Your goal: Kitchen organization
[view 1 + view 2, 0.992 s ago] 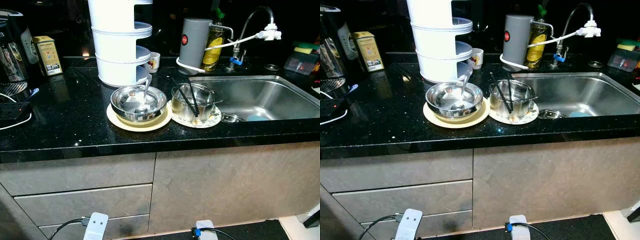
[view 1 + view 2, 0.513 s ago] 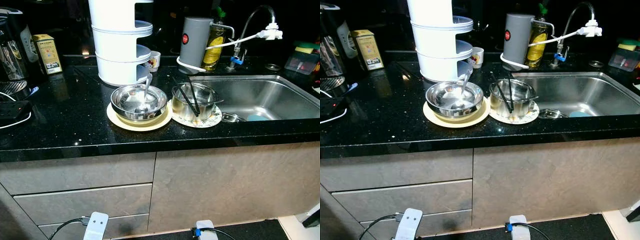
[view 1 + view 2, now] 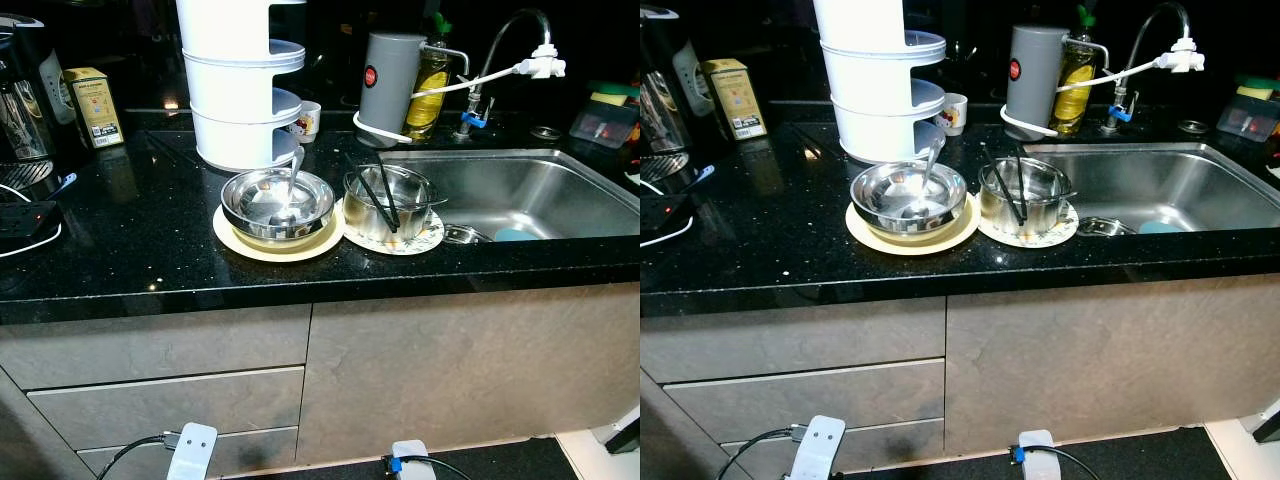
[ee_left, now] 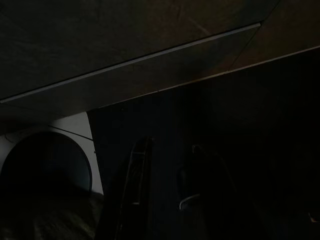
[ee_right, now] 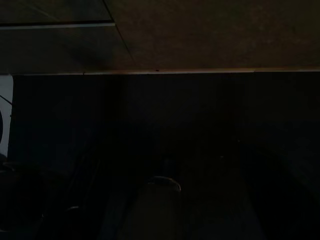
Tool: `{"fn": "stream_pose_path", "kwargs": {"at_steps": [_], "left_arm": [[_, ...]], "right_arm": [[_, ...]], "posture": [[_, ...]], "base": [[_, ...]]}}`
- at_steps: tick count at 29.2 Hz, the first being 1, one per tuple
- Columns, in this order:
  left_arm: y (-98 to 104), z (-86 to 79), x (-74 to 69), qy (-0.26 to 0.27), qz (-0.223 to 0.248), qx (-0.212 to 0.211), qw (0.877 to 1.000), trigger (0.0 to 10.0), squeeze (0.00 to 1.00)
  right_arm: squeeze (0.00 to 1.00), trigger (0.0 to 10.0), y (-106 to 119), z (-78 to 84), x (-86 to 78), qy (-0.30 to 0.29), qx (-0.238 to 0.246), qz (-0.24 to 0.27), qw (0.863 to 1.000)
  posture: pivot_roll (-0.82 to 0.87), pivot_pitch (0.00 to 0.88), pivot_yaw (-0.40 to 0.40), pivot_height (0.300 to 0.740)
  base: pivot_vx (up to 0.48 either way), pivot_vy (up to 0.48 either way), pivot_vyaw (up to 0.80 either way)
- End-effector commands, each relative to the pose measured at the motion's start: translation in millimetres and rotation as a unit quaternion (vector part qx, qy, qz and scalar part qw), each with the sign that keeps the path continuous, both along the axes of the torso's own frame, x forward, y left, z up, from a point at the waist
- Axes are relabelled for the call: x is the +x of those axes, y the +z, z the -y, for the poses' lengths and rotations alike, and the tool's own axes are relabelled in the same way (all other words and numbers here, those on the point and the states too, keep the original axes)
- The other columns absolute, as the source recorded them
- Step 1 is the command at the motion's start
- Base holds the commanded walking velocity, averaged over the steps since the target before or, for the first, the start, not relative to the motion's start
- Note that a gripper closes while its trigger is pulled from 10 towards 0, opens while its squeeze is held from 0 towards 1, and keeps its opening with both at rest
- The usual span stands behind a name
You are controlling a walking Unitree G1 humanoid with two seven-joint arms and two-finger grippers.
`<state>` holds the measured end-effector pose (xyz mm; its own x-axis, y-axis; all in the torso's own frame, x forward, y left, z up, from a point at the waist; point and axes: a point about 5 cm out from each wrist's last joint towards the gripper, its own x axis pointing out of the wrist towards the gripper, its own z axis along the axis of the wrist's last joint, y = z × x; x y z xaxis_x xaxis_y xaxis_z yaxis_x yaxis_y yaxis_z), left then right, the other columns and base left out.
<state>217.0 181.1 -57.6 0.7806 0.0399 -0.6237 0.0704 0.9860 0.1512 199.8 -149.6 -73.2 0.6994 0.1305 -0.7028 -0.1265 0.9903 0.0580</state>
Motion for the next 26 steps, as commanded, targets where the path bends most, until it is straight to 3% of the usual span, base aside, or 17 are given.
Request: {"fn": "stream_pose_path", "kwargs": {"at_steps": [1, 26], "left_arm": [[-1.7, -0.7, -1.8, 0.002, -0.009, -0.001, 1.0, 10.0, 0.0], [-1.2, 0.9, -0.4, 0.0, -0.008, -0.002, 1.0, 10.0, 0.0]], "right_arm": [[0.0, 10.0, -3.7, 1.1, -5.6, -0.003, -0.001, -0.015, 1.0], [0.0, 10.0, -3.9, 1.3, -5.9, -0.003, -0.001, -0.016, 1.0]], "posture": [[-0.02, 0.094, -0.063, 0.74], [-0.02, 0.094, -0.059, 0.74]], "base": [[0.0, 0.0, 0.0], [0.0, 0.0, 0.0]]}}
